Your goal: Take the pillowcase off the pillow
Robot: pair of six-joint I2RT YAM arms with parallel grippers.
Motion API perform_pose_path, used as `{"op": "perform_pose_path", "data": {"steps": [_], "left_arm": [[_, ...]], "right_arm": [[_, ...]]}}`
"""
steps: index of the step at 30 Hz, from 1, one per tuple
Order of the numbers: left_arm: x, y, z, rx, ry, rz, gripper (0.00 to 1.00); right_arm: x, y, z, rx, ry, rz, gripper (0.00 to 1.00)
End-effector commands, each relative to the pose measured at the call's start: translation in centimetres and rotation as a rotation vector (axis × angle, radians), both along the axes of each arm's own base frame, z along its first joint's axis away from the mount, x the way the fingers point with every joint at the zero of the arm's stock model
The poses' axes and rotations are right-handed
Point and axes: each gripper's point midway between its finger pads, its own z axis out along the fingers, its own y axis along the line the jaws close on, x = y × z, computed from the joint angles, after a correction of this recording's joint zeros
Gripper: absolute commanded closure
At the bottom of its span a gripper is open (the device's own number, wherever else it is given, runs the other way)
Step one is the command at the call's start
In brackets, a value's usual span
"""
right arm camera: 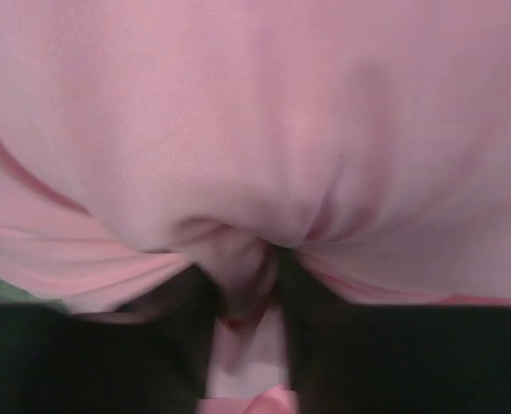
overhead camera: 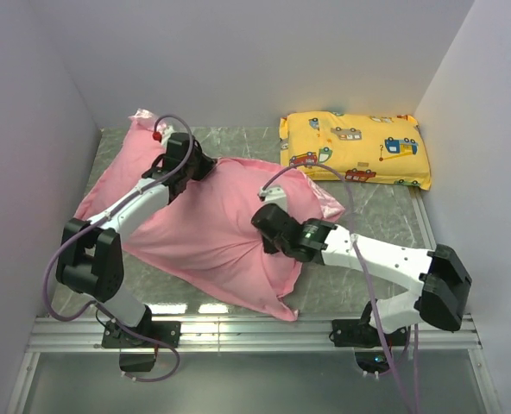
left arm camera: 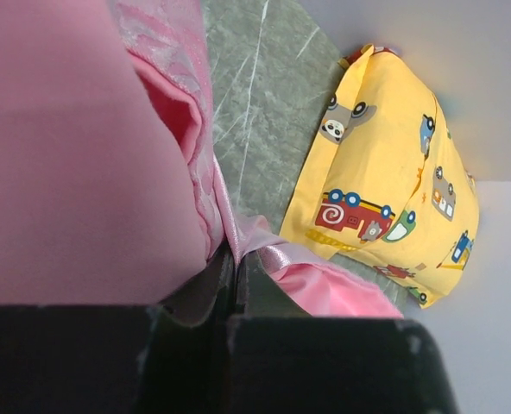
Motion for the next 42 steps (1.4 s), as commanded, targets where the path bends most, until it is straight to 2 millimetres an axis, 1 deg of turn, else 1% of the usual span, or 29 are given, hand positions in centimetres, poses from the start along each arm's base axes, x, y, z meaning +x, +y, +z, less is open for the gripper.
{"op": "perform_pose_path", "data": {"steps": [1, 2, 4, 5, 7, 9, 10, 15, 16, 19, 21, 23, 24, 25, 26, 28, 29, 30, 31, 32, 33, 34, 35, 36, 37, 38, 39, 41, 42], "left_arm": [[-1.7, -1.5, -0.2, 0.038, 0.032, -0.068, 1.0], [-1.9, -1.9, -0.1, 0.046, 0.026, -0.085, 0.99], [-2.1, -3.4, 0.8, 0.067, -0.001, -0.135, 0.99], [-2.2, -4.1, 0.8, 0.096, -0.004, -0.163, 0.98], [-2.5, -6.4, 2.3, 0.11, -0.036, -0.223, 0.97], [-3.0, -8.5, 2.2, 0.136, -0.028, -0.281, 0.96], [-2.9, -9.4, 3.4, 0.125, -0.054, -0.299, 0.94], [-2.5, -11.2, 4.5, 0.153, -0.079, -0.389, 0.81], [-2.2, -11.5, 5.7, 0.153, -0.099, -0.397, 0.78], [-2.4, -11.5, 8.2, 0.166, -0.163, -0.425, 0.59], [-2.6, -10.5, 10.6, 0.195, -0.211, -0.404, 0.42], [-3.4, -9.4, 13.6, 0.218, -0.263, -0.388, 0.29], [-3.4, -8.4, 14.5, 0.234, -0.279, -0.36, 0.26], [-3.8, -7.6, 14.9, 0.253, -0.273, -0.343, 0.24], [-4.6, -6.4, 16.6, 0.256, -0.3, -0.319, 0.2], [-5.2, -3.9, 16.7, 0.295, -0.284, -0.244, 0.19], [-6.4, -2.4, 17.5, 0.305, -0.285, -0.213, 0.19], [-6.7, -0.9, 17.2, 0.325, -0.271, -0.176, 0.19], [-7.1, 0.8, 15.7, 0.365, -0.233, -0.125, 0.2], [-8.5, 2.6, 16.0, 0.373, -0.226, -0.084, 0.2], [-9.0, 4.3, 13.9, 0.399, -0.182, -0.049, 0.2], [-9.6, 5.7, 13.4, 0.413, -0.172, -0.011, 0.2], [-11.0, 7.2, 14.0, 0.393, -0.193, 0.027, 0.19], [-11.5, 9.2, 11.3, 0.418, -0.136, 0.064, 0.18], [-12.7, 10.5, 11.7, 0.403, -0.155, 0.095, 0.17], [-13.2, 11.3, 10.7, 0.394, -0.139, 0.111, 0.17], [-13.7, 12.6, 8.1, 0.405, -0.085, 0.133, 0.16], [-14.4, 13.8, 6.5, 0.377, -0.058, 0.149, 0.17], [-14.8, 14.2, 4.4, 0.38, -0.015, 0.149, 0.17]], "right_arm": [[4.2, -4.5, 2.8, 0.045, -0.083, -0.202, 0.86], [4.2, -5.7, 4.1, 0.097, -0.1, -0.217, 0.93], [4.9, -7.8, 5.6, 0.128, -0.129, -0.261, 0.96], [4.7, -8.8, 7.4, 0.157, -0.163, -0.278, 0.97], [4.5, -10.8, 8.3, 0.136, -0.19, -0.312, 0.97], [5.0, -13.2, 9.3, 0.145, -0.215, -0.372, 0.97], [5.0, -13.5, 9.2, 0.15, -0.207, -0.362, 0.97], [5.2, -14.5, 7.3, 0.147, -0.172, -0.393, 1.0], [5.3, -14.9, 6.9, 0.138, -0.175, -0.412, 0.97], [6.2, -16.8, 6.0, 0.123, -0.176, -0.474, 0.95], [6.7, -17.0, 6.2, 0.142, -0.173, -0.476, 0.91], [7.1, -17.2, 6.8, 0.143, -0.183, -0.484, 0.79], [7.2, -17.0, 6.9, 0.146, -0.178, -0.474, 0.72], [7.2, -16.7, 7.6, 0.157, -0.183, -0.462, 0.54], [7.2, -16.7, 7.9, 0.161, -0.186, -0.458, 0.47], [7.0, -16.4, 9.4, 0.188, -0.207, -0.435, 0.34], [6.6, -16.4, 9.8, 0.187, -0.211, -0.43, 0.31], [6.4, -16.4, 10.4, 0.19, -0.223, -0.424, 0.29], [6.3, -16.4, 12.0, 0.204, -0.255, -0.42, 0.25], [5.8, -15.8, 12.5, 0.207, -0.261, -0.39, 0.23], [5.7, -15.3, 13.3, 0.217, -0.274, -0.375, 0.21], [5.7, -14.7, 14.7, 0.231, -0.296, -0.368, 0.2], [5.2, -13.2, 15.2, 0.235, -0.294, -0.322, 0.2], [5.1, -12.0, 15.8, 0.236, -0.3, -0.292, 0.2], [5.6, -10.7, 16.6, 0.223, -0.311, -0.281, 0.19], [4.9, -8.2, 16.9, 0.228, -0.305, -0.209, 0.19], [4.9, -6.8, 17.3, 0.232, -0.303, -0.182, 0.19], [5.5, -3.2, 17.9, 0.227, -0.305, -0.137, 0.19], [4.8, -1.0, 17.9, 0.22, -0.301, -0.082, 0.19]]}}
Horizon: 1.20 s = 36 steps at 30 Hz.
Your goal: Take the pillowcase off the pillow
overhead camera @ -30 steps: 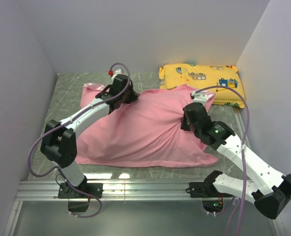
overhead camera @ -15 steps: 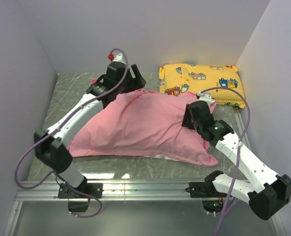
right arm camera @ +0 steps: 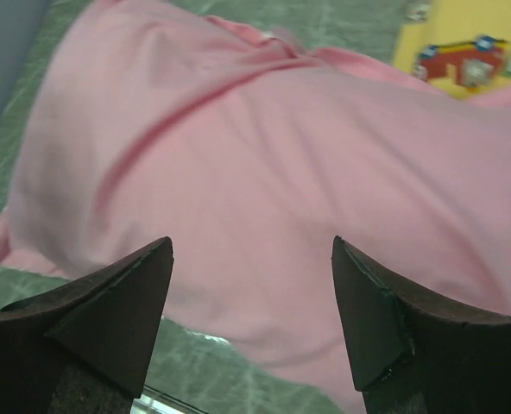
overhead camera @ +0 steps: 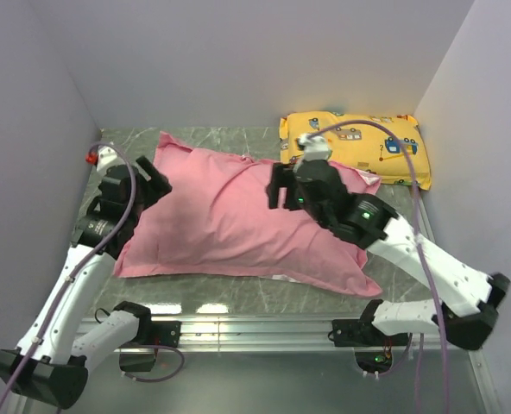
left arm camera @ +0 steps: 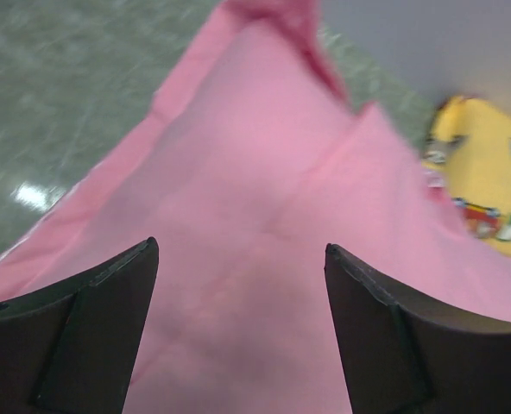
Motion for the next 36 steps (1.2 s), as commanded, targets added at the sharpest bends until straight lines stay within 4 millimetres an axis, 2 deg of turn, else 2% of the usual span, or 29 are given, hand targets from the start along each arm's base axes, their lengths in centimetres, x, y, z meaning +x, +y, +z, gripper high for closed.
{"op": "perform_pose_path", "data": {"steps": [1, 3, 4, 5, 6, 7, 8, 9, 11, 12, 13, 15, 16, 17, 18, 19, 21, 22, 26, 27, 28, 31, 32, 33, 35, 36], "left_arm": [[-1.0, 1.5, -4.9, -0.019, 0.109, 0.035, 0.17], [-1.3, 2.3, -6.9, -0.049, 0.143, 0.04, 0.17], [-1.1, 2.4, -6.9, -0.065, 0.13, 0.033, 0.17], [-1.0, 3.1, -7.3, -0.082, 0.133, 0.047, 0.17], [-1.1, 2.6, -8.2, -0.108, 0.152, 0.018, 0.18], [-0.7, 2.7, -8.4, -0.122, 0.149, 0.016, 0.19], [-0.5, 3.0, -8.6, -0.136, 0.147, 0.02, 0.19], [-0.4, 2.4, -9.2, -0.168, 0.159, -0.012, 0.2], [0.1, 2.1, -9.1, -0.191, 0.14, -0.032, 0.22], [0.2, 1.8, -9.3, -0.199, 0.139, -0.045, 0.22], [0.3, 1.4, -9.3, -0.209, 0.136, -0.064, 0.24], [0.6, 1.3, -9.6, -0.211, 0.131, -0.075, 0.28], [0.8, 1.3, -10.1, -0.209, 0.146, -0.075, 0.39], [0.9, 1.3, -10.4, -0.21, 0.157, -0.075, 0.47], [1.0, 1.2, -11.4, -0.212, 0.186, -0.076, 0.7], [1.2, 1.8, -11.6, -0.222, 0.193, -0.063, 0.8], [1.3, 2.1, -12.2, -0.239, 0.206, -0.055, 0.91], [1.4, 2.3, -12.4, -0.248, 0.213, -0.048, 0.98], [1.4, 3.9, -12.6, -0.266, 0.215, 0.0, 1.0], [1.4, 4.1, -12.7, -0.268, 0.215, 0.002, 0.99], [1.4, 4.3, -12.7, -0.272, 0.219, 0.009, 0.99], [1.5, 5.1, -12.5, -0.268, 0.219, 0.023, 1.0], [1.6, 5.4, -12.1, -0.264, 0.212, 0.026, 0.99], [1.6, 5.6, -11.9, -0.259, 0.21, 0.029, 0.99], [1.8, 5.9, -11.4, -0.241, 0.205, 0.032, 1.0], [1.8, 6.0, -11.2, -0.234, 0.2, 0.027, 1.0]], "right_arm": [[0.6, 6.3, 0.0, -0.063, -0.015, 0.066, 0.19], [-0.1, 9.6, 0.0, -0.083, -0.019, 0.128, 0.18], [0.4, 11.9, -0.2, -0.1, -0.018, 0.145, 0.17], [0.5, 13.1, -0.4, -0.114, -0.018, 0.156, 0.16], [0.5, 14.3, -0.6, -0.129, -0.022, 0.17, 0.13], [0.8, 16.4, -1.0, -0.138, -0.018, 0.189, 0.13], [0.9, 17.2, -1.6, -0.154, -0.006, 0.199, 0.13], [1.3, 18.6, -2.6, -0.167, 0.007, 0.206, 0.12], [1.6, 19.3, -4.0, -0.201, 0.026, 0.205, 0.13], [2.0, 19.5, -5.5, -0.232, 0.039, 0.194, 0.14], [2.5, 19.2, -6.1, -0.256, 0.038, 0.166, 0.17], [2.9, 18.6, -7.6, -0.295, 0.058, 0.142, 0.32], [2.9, 18.4, -7.9, -0.295, 0.064, 0.141, 0.4], [3.3, 18.0, -8.1, -0.294, 0.07, 0.13, 0.57], [3.3, 17.4, -8.2, -0.297, 0.075, 0.121, 0.65], [3.4, 17.0, -8.1, -0.296, 0.07, 0.107, 0.71], [3.5, 15.7, -7.5, -0.294, 0.065, 0.082, 0.84], [3.7, 14.6, -7.2, -0.308, 0.059, 0.053, 0.87], [3.3, 10.5, -5.9, -0.304, 0.041, -0.02, 0.93], [3.1, 8.6, -5.8, -0.3, 0.043, -0.041, 0.94], [3.0, 7.7, -5.7, -0.291, 0.041, -0.055, 0.95], [3.1, 3.1, -6.9, -0.294, 0.065, -0.141, 0.98], [2.9, 1.9, -6.5, -0.267, 0.056, -0.164, 0.99], [2.4, 0.8, -8.7, -0.299, 0.085, -0.166, 0.99], [3.1, -0.9, -10.2, -0.282, 0.109, -0.206, 1.0], [2.8, -1.7, -12.0, -0.308, 0.144, -0.208, 1.0]]}}
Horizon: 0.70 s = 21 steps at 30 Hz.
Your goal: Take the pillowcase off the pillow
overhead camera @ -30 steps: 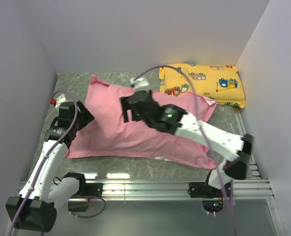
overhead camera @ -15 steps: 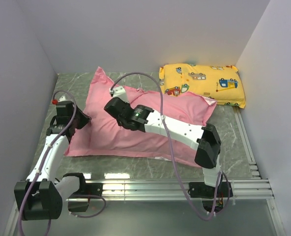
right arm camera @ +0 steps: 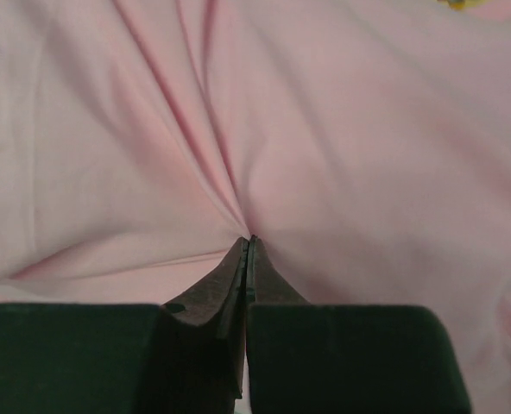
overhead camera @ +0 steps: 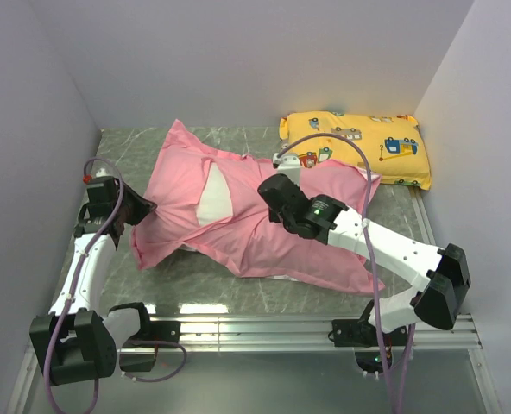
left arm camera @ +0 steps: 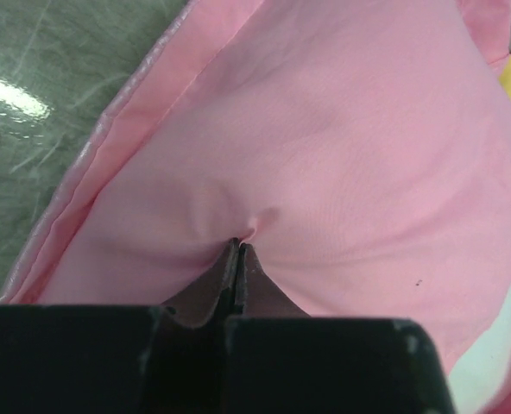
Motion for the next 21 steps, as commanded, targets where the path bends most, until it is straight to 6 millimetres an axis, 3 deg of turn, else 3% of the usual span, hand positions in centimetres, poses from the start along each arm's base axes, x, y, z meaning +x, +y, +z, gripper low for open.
{"op": "perform_pose_path", "data": {"steps": [1, 5, 7, 8, 9, 13, 15, 16, 19, 21], "left_arm": [[0.6, 1.8, 1.3, 0.078, -0.025, 0.022, 0.99], [1.1, 0.2, 4.4, 0.106, -0.102, -0.088, 0.98], [1.2, -0.6, 6.2, 0.175, -0.129, -0.114, 0.89], [1.1, -1.0, 6.7, 0.197, -0.136, -0.126, 0.81], [0.8, -1.5, 7.5, 0.225, -0.156, -0.14, 0.63], [0.2, -5.5, 9.7, 0.307, -0.195, -0.225, 0.33], [0.1, -6.4, 9.4, 0.355, -0.178, -0.234, 0.26], [-0.2, -8.2, 9.7, 0.363, -0.187, -0.28, 0.25], [-0.5, -10.2, 8.6, 0.42, -0.151, -0.315, 0.23], [-0.2, -10.2, 7.5, 0.466, -0.115, -0.299, 0.24]], "right_arm": [[0.8, -4.4, -3.5, -0.082, 0.027, -0.121, 1.0], [0.3, -2.4, -6.1, -0.048, 0.081, -0.057, 1.0], [0.3, -1.6, -6.8, -0.037, 0.096, -0.039, 1.0], [0.4, -1.4, -7.3, -0.046, 0.105, -0.037, 1.0], [0.4, -1.2, -7.5, -0.047, 0.108, -0.033, 1.0], [0.5, -0.5, -8.4, -0.036, 0.126, -0.02, 1.0], [0.4, -0.2, -8.6, -0.026, 0.133, -0.011, 1.0], [0.4, -0.1, -8.6, -0.023, 0.133, -0.013, 1.0], [0.5, -0.1, -8.8, -0.028, 0.135, -0.013, 1.0], [0.6, -0.1, -8.7, -0.031, 0.129, -0.013, 1.0]]}}
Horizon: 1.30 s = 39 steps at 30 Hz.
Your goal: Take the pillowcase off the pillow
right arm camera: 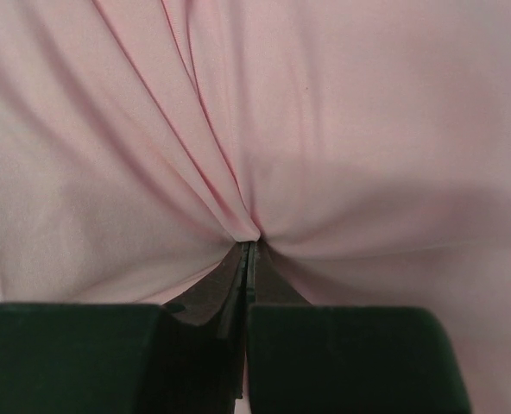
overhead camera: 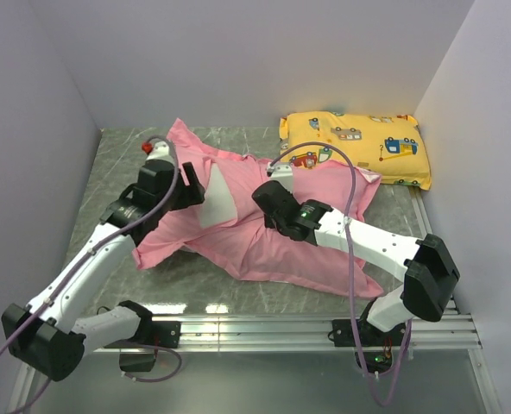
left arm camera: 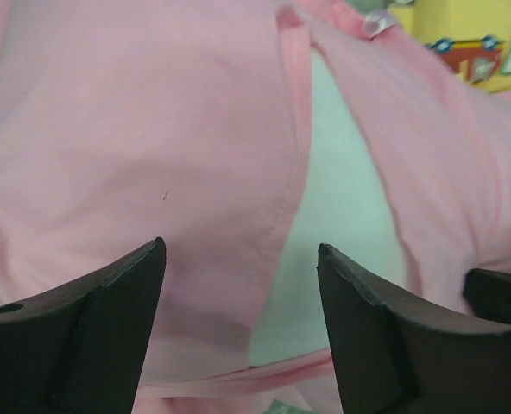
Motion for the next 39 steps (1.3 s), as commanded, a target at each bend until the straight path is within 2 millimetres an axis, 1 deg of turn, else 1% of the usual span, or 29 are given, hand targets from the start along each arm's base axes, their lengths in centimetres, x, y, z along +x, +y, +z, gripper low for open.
{"op": "perform_pose_path", "data": {"steps": [1, 4, 6, 8, 10, 11, 12, 14, 15, 16, 17, 18, 19, 21, 22, 23, 25, 27, 28, 29, 30, 31, 33, 34, 35, 36, 37, 38, 39], "left_arm": [[0.3, 1.4, -1.4, 0.147, 0.039, 0.083, 0.24], [0.4, 1.1, -1.9, 0.16, 0.055, 0.067, 0.21], [0.7, 0.7, -1.6, 0.154, 0.04, 0.043, 0.2], [0.6, 0.9, -1.9, 0.178, 0.06, 0.046, 0.24], [0.9, 1.3, -2.4, 0.21, 0.082, 0.063, 0.37], [1.0, 1.7, -2.5, 0.223, 0.087, 0.084, 0.45], [0.9, 2.3, -2.9, 0.242, 0.104, 0.112, 0.61], [1.4, 4.3, -2.3, 0.285, 0.086, 0.212, 0.76], [1.4, 5.2, -2.1, 0.284, 0.085, 0.25, 0.86], [1.8, 7.2, -2.0, 0.28, 0.087, 0.31, 0.91], [2.0, 8.1, -1.9, 0.259, 0.091, 0.335, 0.96], [2.1, 9.3, -1.9, 0.24, 0.096, 0.37, 1.0], [2.4, 12.3, -2.3, 0.217, 0.106, 0.454, 1.0], [2.5, 13.8, -3.1, 0.136, 0.123, 0.477, 1.0], [2.5, 15.7, -4.3, 0.107, 0.138, 0.529, 1.0], [2.8, 14.4, -5.2, 0.054, 0.161, 0.462, 1.0], [2.6, 13.3, -8.4, 0.024, 0.25, 0.421, 1.0], [2.7, 11.5, -10.2, -0.059, 0.286, 0.371, 1.0], [2.0, 11.0, -11.7, -0.078, 0.317, 0.358, 0.99], [2.2, 10.6, -11.7, -0.107, 0.305, 0.354, 1.0], [2.0, 10.3, -11.9, -0.123, 0.303, 0.349, 1.0], [1.6, 10.0, -12.6, -0.127, 0.315, 0.344, 1.0], [1.4, 9.7, -12.3, -0.147, 0.301, 0.347, 1.0], [1.3, 9.8, -12.4, -0.148, 0.297, 0.352, 1.0], [1.4, 9.8, -11.8, -0.16, 0.271, 0.359, 0.99], [1.4, 9.7, -11.7, -0.166, 0.264, 0.359, 0.99], [1.1, 9.7, -11.9, -0.171, 0.266, 0.361, 1.0], [1.0, 9.6, -11.7, -0.184, 0.254, 0.364, 0.99], [0.8, 9.6, -12.1, -0.19, 0.254, 0.368, 1.0]], "right_arm": [[-0.1, -0.6, -2.1, -0.036, 0.045, -0.009, 1.0], [0.3, -1.4, -2.0, -0.053, 0.033, -0.028, 1.0], [0.6, -2.1, -2.0, -0.051, 0.03, -0.045, 1.0], [0.9, -3.2, -2.2, -0.055, 0.03, -0.064, 1.0], [1.1, -3.8, -2.2, -0.046, 0.027, -0.076, 1.0], [1.1, -4.8, -2.5, -0.05, 0.03, -0.093, 1.0], [1.2, -5.4, -2.5, -0.048, 0.029, -0.107, 1.0], [1.0, -6.6, -2.9, -0.047, 0.035, -0.123, 1.0], [1.3, -7.6, -3.0, -0.042, 0.038, -0.152, 1.0], [1.4, -8.3, -3.1, -0.04, 0.039, -0.166, 1.0], [1.0, -9.0, -3.4, -0.035, 0.045, -0.175, 1.0], [1.2, -10.2, -3.5, -0.029, 0.046, -0.207, 1.0], [1.1, -10.8, -3.7, -0.025, 0.05, -0.22, 1.0], [0.5, -11.8, -4.4, -0.008, 0.064, -0.236, 1.0], [0.6, -12.2, -4.5, 0.005, 0.061, -0.243, 1.0], [0.3, -12.3, -4.8, 0.008, 0.067, -0.239, 1.0], [-0.1, -11.0, -4.9, 0.046, 0.081, -0.187, 1.0], [-0.3, -9.6, -4.4, 0.071, 0.076, -0.136, 1.0], [-0.7, -8.5, -4.0, 0.066, 0.066, -0.101, 1.0], [-0.6, -7.7, -2.9, 0.073, 0.05, -0.079, 1.0], [-0.8, -7.2, -2.4, 0.063, 0.049, -0.06, 1.0], [-0.6, -6.0, -0.9, 0.06, 0.016, -0.034, 1.0], [-0.7, -4.9, 0.8, 0.055, -0.013, -0.011, 0.88], [-0.7, -4.8, 1.6, 0.035, -0.028, -0.004, 0.76], [-0.7, -3.5, 3.8, 0.055, -0.068, 0.018, 0.68], [-0.7, -3.1, 4.8, 0.057, -0.083, 0.027, 0.6], [-0.9, -2.9, 5.6, 0.042, -0.089, 0.045, 0.47], [-0.5, -2.2, 8.0, 0.068, -0.129, 0.047, 0.42], [-1.0, -1.6, 8.9, 0.057, -0.138, 0.077, 0.37]]}}
